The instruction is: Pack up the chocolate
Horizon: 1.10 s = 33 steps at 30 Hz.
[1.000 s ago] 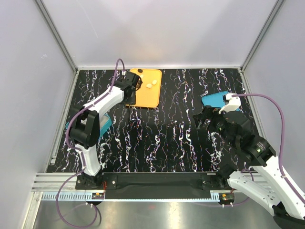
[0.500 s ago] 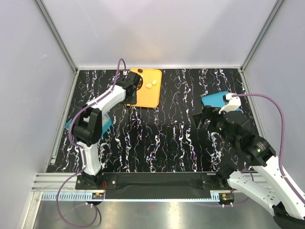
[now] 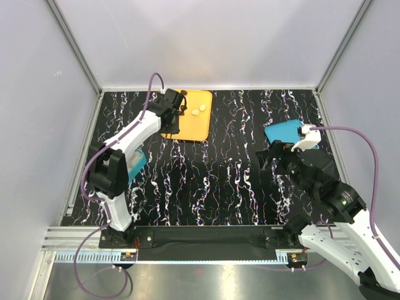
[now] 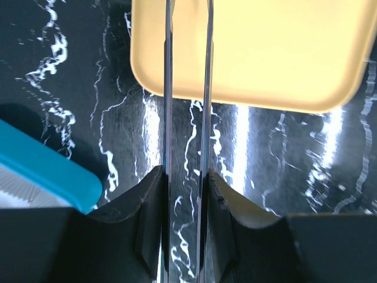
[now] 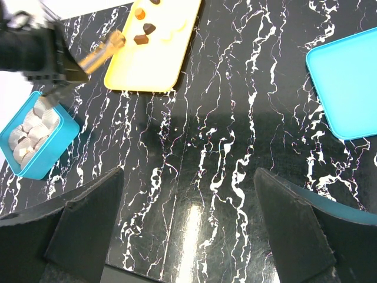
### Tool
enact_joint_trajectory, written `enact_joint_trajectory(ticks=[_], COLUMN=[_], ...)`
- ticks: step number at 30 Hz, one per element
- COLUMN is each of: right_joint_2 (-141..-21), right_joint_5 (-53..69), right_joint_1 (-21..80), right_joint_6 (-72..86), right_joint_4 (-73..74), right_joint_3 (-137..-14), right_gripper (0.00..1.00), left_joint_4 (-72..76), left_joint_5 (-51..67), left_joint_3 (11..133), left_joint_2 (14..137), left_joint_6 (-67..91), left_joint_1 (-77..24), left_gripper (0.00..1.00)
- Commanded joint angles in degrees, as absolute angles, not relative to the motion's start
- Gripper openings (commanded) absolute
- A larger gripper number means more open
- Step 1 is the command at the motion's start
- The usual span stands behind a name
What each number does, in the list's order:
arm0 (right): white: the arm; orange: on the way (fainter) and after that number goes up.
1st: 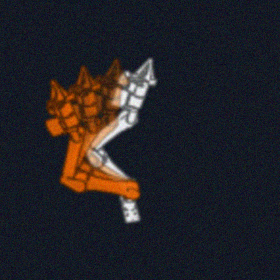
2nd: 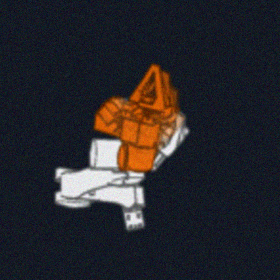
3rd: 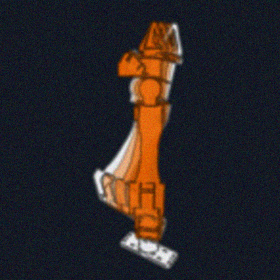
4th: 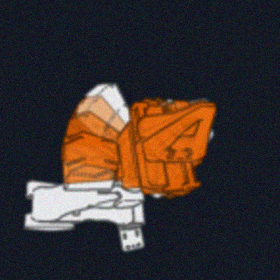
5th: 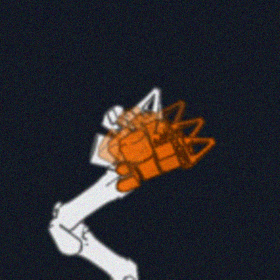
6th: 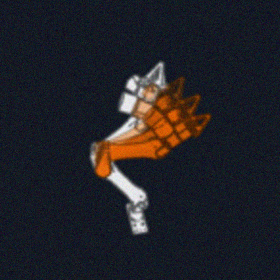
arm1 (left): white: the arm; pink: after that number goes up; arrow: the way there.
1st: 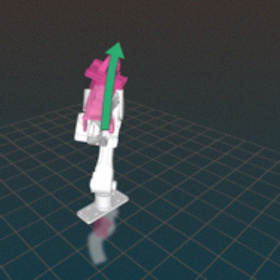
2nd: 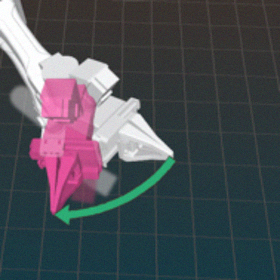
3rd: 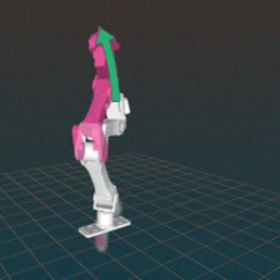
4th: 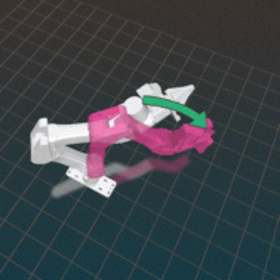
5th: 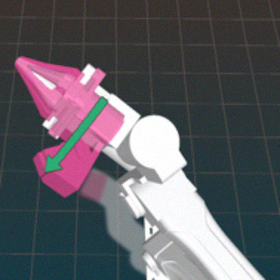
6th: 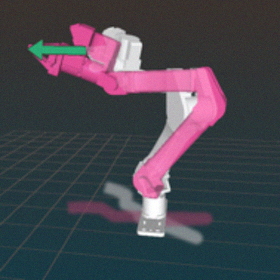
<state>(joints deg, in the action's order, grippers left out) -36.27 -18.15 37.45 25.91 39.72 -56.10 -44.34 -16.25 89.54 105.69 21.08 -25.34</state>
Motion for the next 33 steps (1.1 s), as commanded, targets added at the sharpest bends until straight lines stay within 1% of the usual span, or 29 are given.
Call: enact_joint_trajectory(ticks=[1, 5, 8, 9, 11, 12, 16, 19, 26, 29, 33], right_joint_2=[-35.0, -34.2, -33.0, -32.8, -32.3, -32.3, -32.4, -32.6, -31.8, -31.3, -31.6], right_joint_5=[-19.5, -18.7, -18.4, -18.3, -17.8, -17.7, -16.6, -15.9, -15.8, -15.8, -15.4], right_joint_1=[37.8, 37.8, 37.9, 37.9, 37.8, 37.8, 37.9, 37.8, 37.8, 37.8, 37.8], right_joint_6=[26.5, 26.2, 26.0, 26.0, 25.5, 25.4, 24.5, 24.0, 23.5, 23.6, 23.6], right_joint_4=[37.9, 37.7, 37.4, 37.1, 36.9, 36.7, 36.1, 35.7, 36.1, 36.2, 35.6], right_joint_3=[-55.6, -54.9, -54.2, -54.1, -53.7, -53.6, -53.5, -53.5, -53.3, -52.6, -52.1], right_gripper=[1.0, 1.0, 1.0, 1.0, 1.0, 1.0, 1.0, 1.0, 1.0, 1.0, 1.0], left_joint_4=[-46.5, -53.0, -55.4, -56.1, -57.4, -58.0, -62.8, -66.6, -71.3, -73.5, -75.8], left_joint_5=[-15.9, -17.1, -14.5, -13.7, -12.0, -12.4, -15.0, -17.1, -16.1, -17.1, -15.4], left_joint_3=[91.1, 89.6, 85.2, 82.3, 79.5, 77.2, 74.1, 72.4, 67.6, 67.5, 67.2], left_joint_2=[97.3, 90.3, 85.3, 81.3, 77.5, 74.0, 68.1, 65.5, 60.7, 59.1, 57.7], left_joint_6=[22.6, 25.0, 26.7, 27.1, 27.6, 27.8, 28.1, 28.6, 29.3, 29.4, 29.7], left_joint_1=[-25.4, -24.6, -22.2, -21.4, -18.8, -18.3, -15.6, -13.8, -12.0, -11.7, -11.7], left_gripper=[0.31, 0.31, 0.3, 0.3, 0.3, 0.3, 0.29, 0.29, 0.28, 0.29, 0.29])
